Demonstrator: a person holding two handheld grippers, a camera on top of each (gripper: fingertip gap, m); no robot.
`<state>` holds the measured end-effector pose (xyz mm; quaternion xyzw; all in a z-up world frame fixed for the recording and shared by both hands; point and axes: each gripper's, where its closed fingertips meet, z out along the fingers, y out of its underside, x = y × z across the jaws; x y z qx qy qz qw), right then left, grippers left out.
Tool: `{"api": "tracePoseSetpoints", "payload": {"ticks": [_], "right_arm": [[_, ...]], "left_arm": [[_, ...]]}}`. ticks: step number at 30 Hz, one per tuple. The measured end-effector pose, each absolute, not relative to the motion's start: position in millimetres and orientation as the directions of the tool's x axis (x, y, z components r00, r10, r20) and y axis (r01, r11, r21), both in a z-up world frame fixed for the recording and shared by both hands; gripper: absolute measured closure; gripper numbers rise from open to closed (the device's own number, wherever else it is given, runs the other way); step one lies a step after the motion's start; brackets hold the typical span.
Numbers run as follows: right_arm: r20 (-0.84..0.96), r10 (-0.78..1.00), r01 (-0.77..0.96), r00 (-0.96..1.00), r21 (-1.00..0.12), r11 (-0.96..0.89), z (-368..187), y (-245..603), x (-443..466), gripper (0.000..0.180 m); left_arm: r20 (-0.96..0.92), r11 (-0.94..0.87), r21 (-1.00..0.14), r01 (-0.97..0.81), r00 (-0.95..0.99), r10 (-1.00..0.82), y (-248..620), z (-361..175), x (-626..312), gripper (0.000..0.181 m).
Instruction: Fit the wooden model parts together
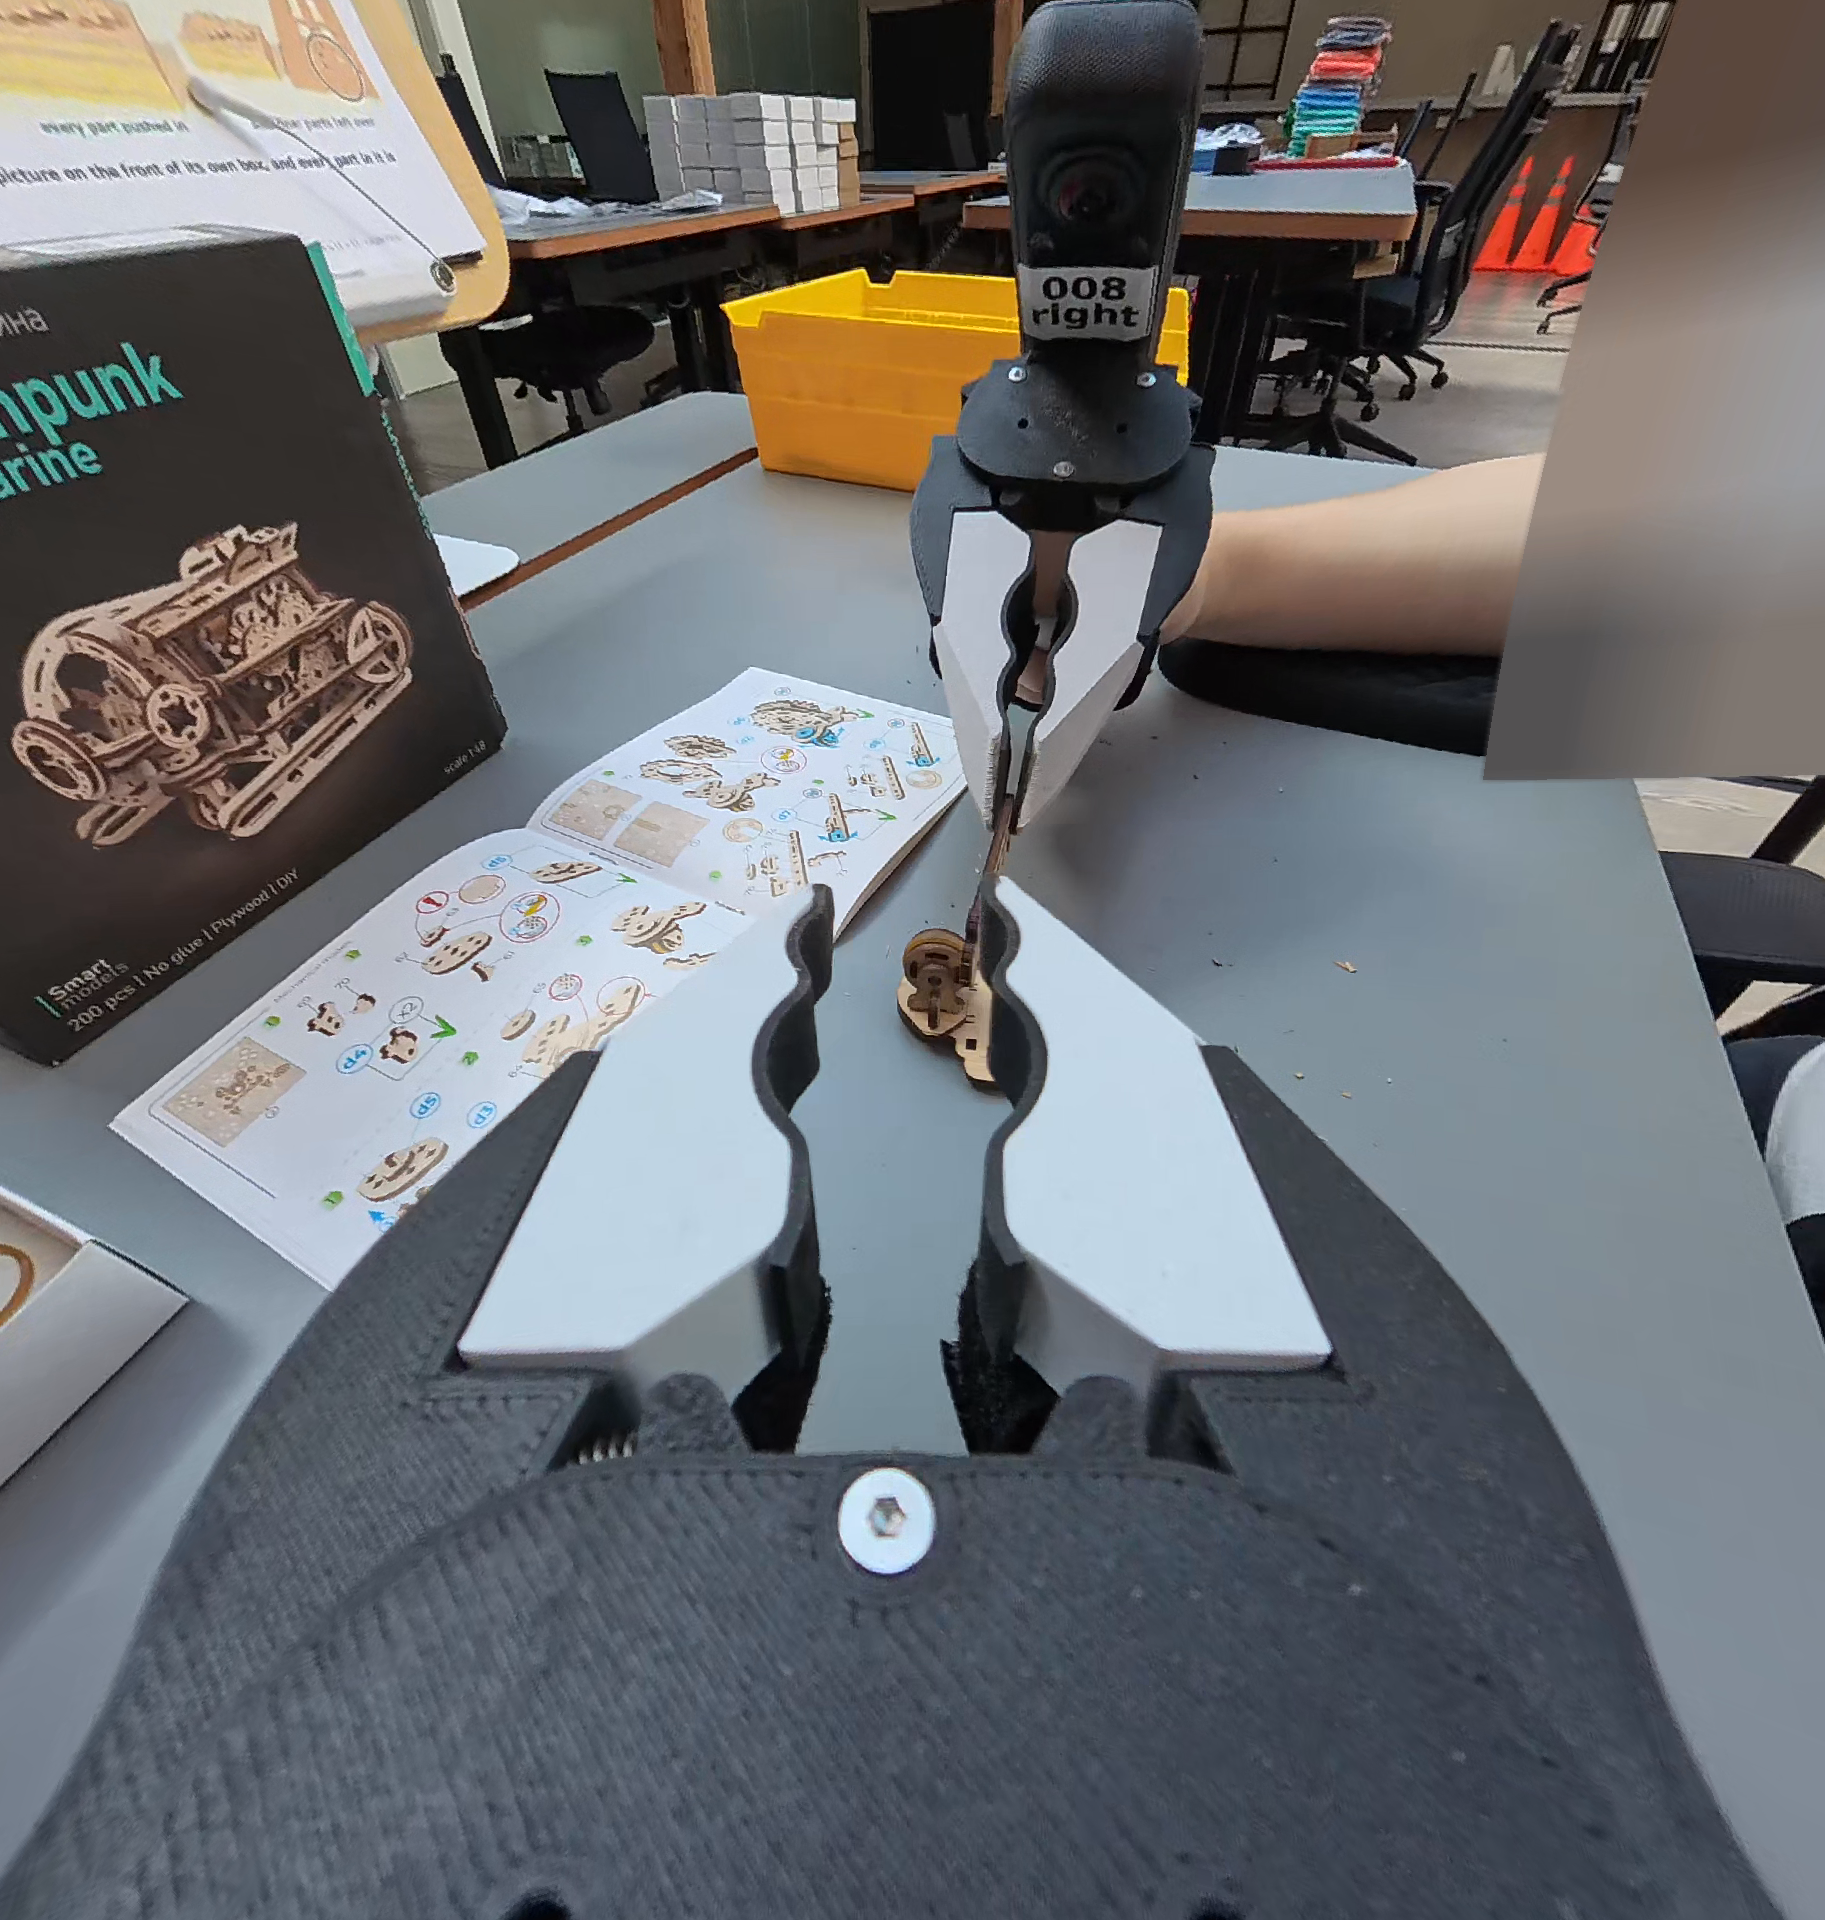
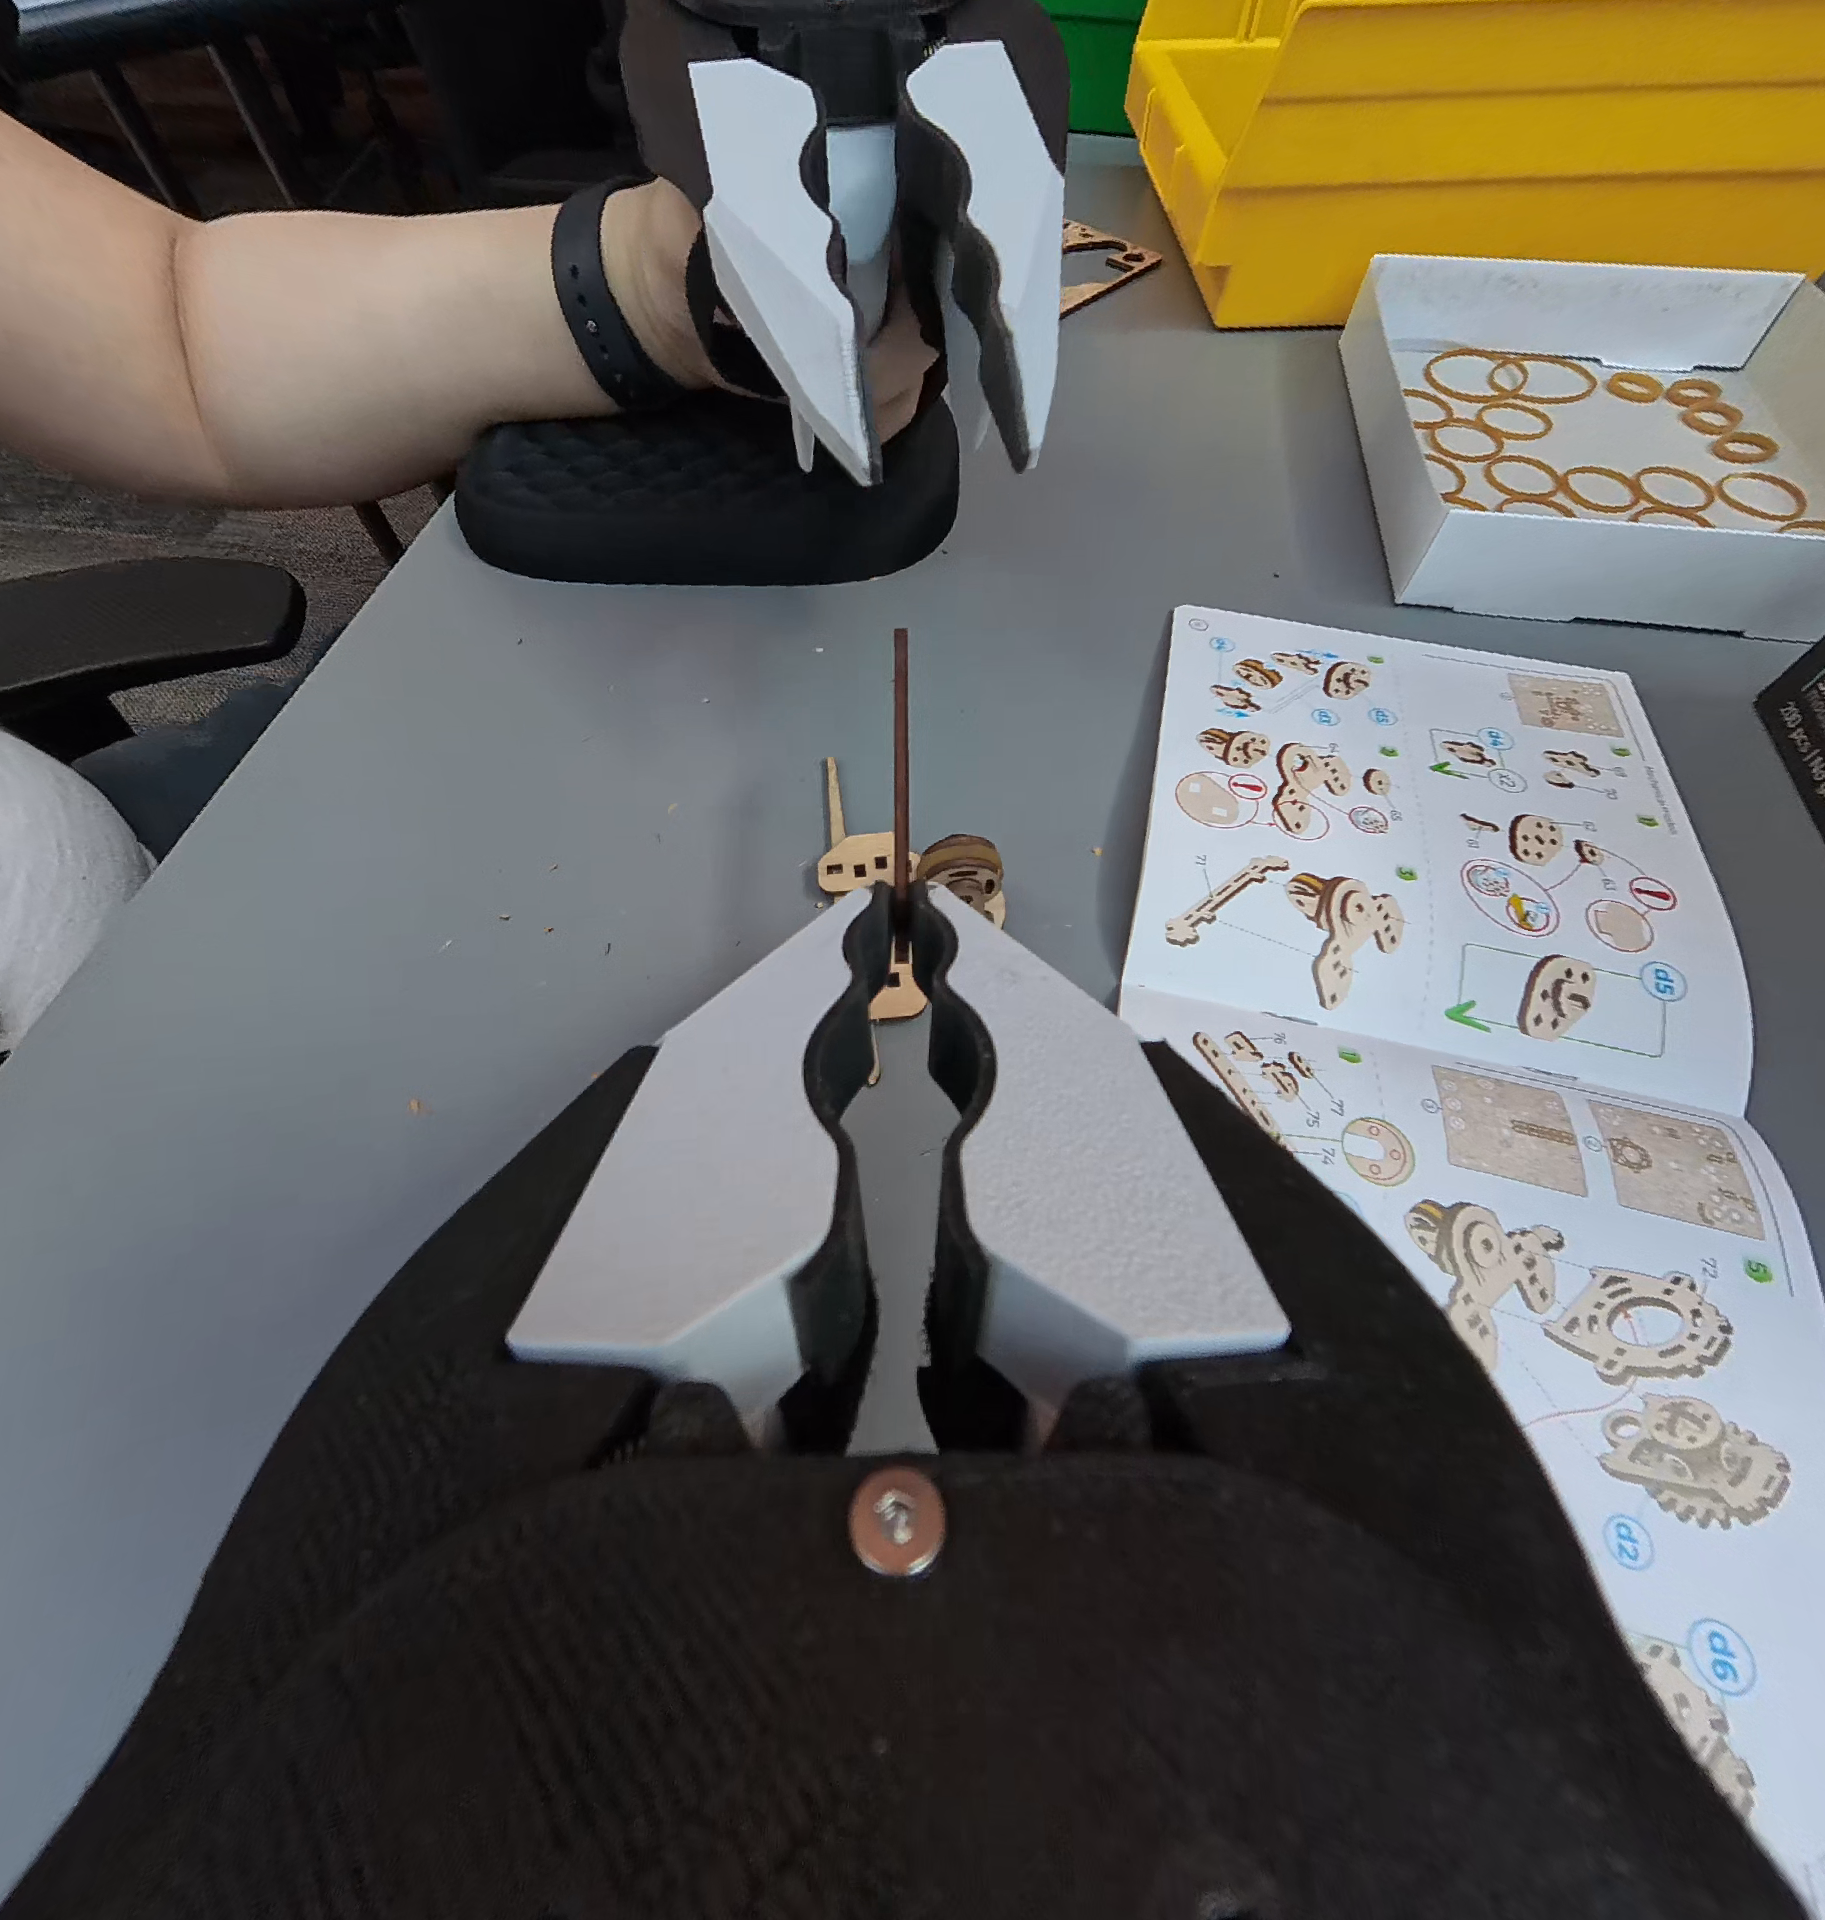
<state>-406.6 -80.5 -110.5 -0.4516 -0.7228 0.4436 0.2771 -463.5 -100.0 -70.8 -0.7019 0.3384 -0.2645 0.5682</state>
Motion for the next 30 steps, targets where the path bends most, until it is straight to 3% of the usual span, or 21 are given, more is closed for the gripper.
{"api": "tracePoseSetpoints", "payload": {"ticks": [11,18,30], "right_arm": [[-0.017,0.89,0.461,-0.457,-0.86,0.22,-123.3,-96.1,-397.8,0.178],[-0.02,0.899,0.469,-0.437,-0.858,0.209,-123.9,-92.0,-399.5,0.178],[-0.002,0.897,0.467,-0.441,-0.855,0.228,-124.8,-91.5,-396.6,0.178]], "left_arm": [[-0.084,-0.112,-0.951,-0.289,0.589,-0.804,-108.7,-86.2,-452.4,0.164],[-0.006,-0.128,-0.975,-0.181,0.598,-0.801,-108.4,-74.6,-459.4,0.164],[0.024,-0.137,-0.98,-0.146,0.592,-0.806,-108.9,-70.6,-461.7,0.164]]}}
